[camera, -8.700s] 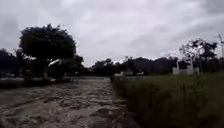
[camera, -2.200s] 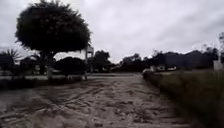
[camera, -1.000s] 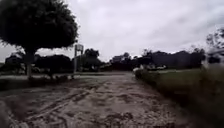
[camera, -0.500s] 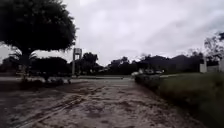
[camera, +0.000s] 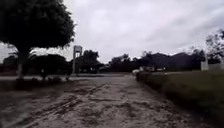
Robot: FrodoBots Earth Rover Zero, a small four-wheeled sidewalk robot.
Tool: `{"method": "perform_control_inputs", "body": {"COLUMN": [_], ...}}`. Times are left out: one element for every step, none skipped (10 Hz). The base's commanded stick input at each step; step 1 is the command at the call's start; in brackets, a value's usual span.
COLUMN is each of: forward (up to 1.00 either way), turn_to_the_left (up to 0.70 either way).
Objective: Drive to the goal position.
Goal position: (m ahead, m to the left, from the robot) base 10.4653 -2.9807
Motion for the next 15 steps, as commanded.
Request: {"method": "perform_control_inputs", "body": {"forward": [0.5,0.5,0.5,0.5,0.49,0.5,0.5,0.5,0.5,0.5,0.5,0.5,0.5,0.5,0.5], "turn_to_the_left": [0.0,0.0,0.0,0.0,0.0,0.0,0.0,0.0,0.0,0.0,0.0,0.0,0.0,0.0,0.0]}}
